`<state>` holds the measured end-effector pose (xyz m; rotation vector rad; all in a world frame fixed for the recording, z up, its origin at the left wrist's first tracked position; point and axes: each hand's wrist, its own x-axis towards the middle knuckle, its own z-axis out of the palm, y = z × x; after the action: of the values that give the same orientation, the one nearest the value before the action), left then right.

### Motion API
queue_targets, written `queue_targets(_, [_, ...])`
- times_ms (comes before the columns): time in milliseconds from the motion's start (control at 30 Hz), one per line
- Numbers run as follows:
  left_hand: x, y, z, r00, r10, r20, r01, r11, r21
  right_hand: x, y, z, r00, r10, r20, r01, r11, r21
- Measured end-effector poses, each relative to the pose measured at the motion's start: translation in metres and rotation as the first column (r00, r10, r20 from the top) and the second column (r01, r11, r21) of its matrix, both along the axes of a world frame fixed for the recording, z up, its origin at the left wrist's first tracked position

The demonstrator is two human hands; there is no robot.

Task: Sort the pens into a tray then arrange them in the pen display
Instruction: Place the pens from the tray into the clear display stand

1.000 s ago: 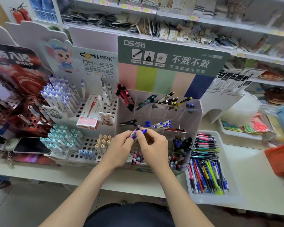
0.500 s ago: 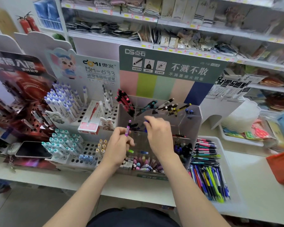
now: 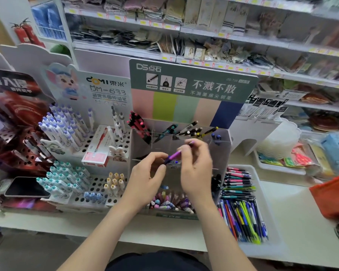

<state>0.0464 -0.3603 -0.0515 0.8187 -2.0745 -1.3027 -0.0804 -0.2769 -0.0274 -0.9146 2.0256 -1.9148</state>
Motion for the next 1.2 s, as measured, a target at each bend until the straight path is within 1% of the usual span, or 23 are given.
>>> queue_targets(67, [-0.007, 0.005, -0.002, 1.000, 0.002, -0.006, -0.002, 1.000, -0.009, -0.018, 0.014, 0.003, 0.975, -0.212, -0.069, 0.205, 0.974, -0.097])
queue_targets(133, [-0.015, 0.011, -0.001, 1.000, -0.024, -0.006, 0.023, 0.999, -0.035, -0.040, 0.033, 0.003, 0.884, -0.414, -0.219, 0.390, 0.910, -0.144])
queue_targets(167, [-0.020, 0.014, -0.001, 0.999, -0.041, 0.001, 0.041, 0.998, -0.043, -0.052, 0.043, -0.001, 0.825, -0.478, -0.302, 0.456, 0.878, -0.145])
queue_targets(200, [-0.024, 0.017, -0.001, 0.998, -0.059, 0.012, 0.059, 0.997, -0.048, -0.063, 0.052, -0.003, 0.777, -0.506, -0.373, 0.497, 0.858, -0.127])
queue_targets(267, [-0.035, 0.025, -0.003, 0.995, -0.091, 0.047, 0.093, 0.994, -0.049, -0.083, 0.067, -0.017, 0.742, -0.457, -0.490, 0.501, 0.864, -0.046])
queue_targets(333, [-0.045, 0.035, -0.007, 0.989, -0.122, 0.085, 0.126, 0.991, -0.044, -0.096, 0.079, -0.035, 0.741, -0.321, -0.590, 0.437, 0.898, 0.060])
queue_targets(367, [-0.051, 0.041, -0.009, 0.985, -0.138, 0.101, 0.143, 0.989, -0.046, -0.100, 0.084, -0.045, 0.740, -0.255, -0.622, 0.408, 0.906, 0.113])
queue_targets(433, [-0.062, 0.054, -0.012, 0.974, -0.176, 0.140, 0.185, 0.981, -0.058, -0.102, 0.091, -0.061, 0.735, -0.170, -0.656, 0.400, 0.891, 0.217])
queue_targets(467, [-0.068, 0.060, -0.013, 0.968, -0.192, 0.160, 0.205, 0.977, -0.066, -0.102, 0.094, -0.066, 0.742, -0.147, -0.654, 0.403, 0.877, 0.260])
queue_targets(500, [-0.073, 0.067, -0.014, 0.963, -0.204, 0.178, 0.220, 0.973, -0.073, -0.103, 0.098, -0.069, 0.770, -0.119, -0.627, 0.379, 0.875, 0.301])
queue_targets(567, [-0.085, 0.079, -0.018, 0.954, -0.217, 0.209, 0.238, 0.968, -0.079, -0.108, 0.109, -0.069, 0.853, -0.044, -0.521, 0.265, 0.895, 0.358])
queue_targets(600, [-0.090, 0.085, -0.020, 0.948, -0.223, 0.227, 0.245, 0.967, -0.075, -0.110, 0.116, -0.067, 0.884, -0.035, -0.466, 0.224, 0.906, 0.358])
queue_targets(633, [-0.095, 0.092, -0.023, 0.940, -0.231, 0.251, 0.256, 0.964, -0.069, -0.114, 0.125, -0.065, 0.907, -0.066, -0.416, 0.220, 0.916, 0.334])
queue_targets(700, [-0.105, 0.107, -0.029, 0.915, -0.262, 0.308, 0.288, 0.957, -0.042, -0.122, 0.143, -0.063, 0.932, -0.202, -0.301, 0.292, 0.910, 0.295])
queue_targets(733, [-0.109, 0.115, -0.032, 0.900, -0.288, 0.328, 0.309, 0.951, -0.015, -0.128, 0.153, -0.067, 0.940, -0.251, -0.233, 0.320, 0.884, 0.339])
queue_targets(767, [-0.113, 0.123, -0.036, 0.884, -0.318, 0.342, 0.334, 0.942, 0.013, -0.136, 0.165, -0.075, 0.947, -0.273, -0.170, 0.321, 0.844, 0.430])
queue_targets(833, [-0.122, 0.141, -0.045, 0.848, -0.372, 0.378, 0.382, 0.923, 0.051, -0.153, 0.193, -0.104, 0.957, -0.282, -0.063, 0.252, 0.708, 0.659])
queue_targets(867, [-0.126, 0.150, -0.051, 0.822, -0.397, 0.408, 0.408, 0.911, 0.063, -0.160, 0.207, -0.122, 0.959, -0.282, -0.028, 0.210, 0.640, 0.739])
queue_targets(933, [-0.135, 0.165, -0.067, 0.754, -0.443, 0.484, 0.468, 0.880, 0.077, -0.169, 0.229, -0.155, 0.962, -0.272, -0.006, 0.163, 0.559, 0.813])
queue_targets(1000, [-0.144, 0.178, -0.087, 0.688, -0.467, 0.556, 0.519, 0.852, 0.073, -0.171, 0.242, -0.181, 0.966, -0.256, -0.026, 0.153, 0.489, 0.859])
queue_targets(1033, [-0.149, 0.184, -0.097, 0.662, -0.466, 0.586, 0.535, 0.842, 0.066, -0.172, 0.245, -0.192, 0.971, -0.234, -0.039, 0.148, 0.468, 0.871])
queue_targets(1100, [-0.158, 0.194, -0.116, 0.632, -0.445, 0.635, 0.538, 0.841, 0.054, -0.173, 0.248, -0.211, 0.983, -0.170, -0.066, 0.135, 0.434, 0.891])
queue_targets(1200, [-0.164, 0.206, -0.138, 0.600, -0.388, 0.699, 0.534, 0.845, 0.011, -0.172, 0.247, -0.224, 0.988, -0.026, -0.155, 0.155, 0.332, 0.931])
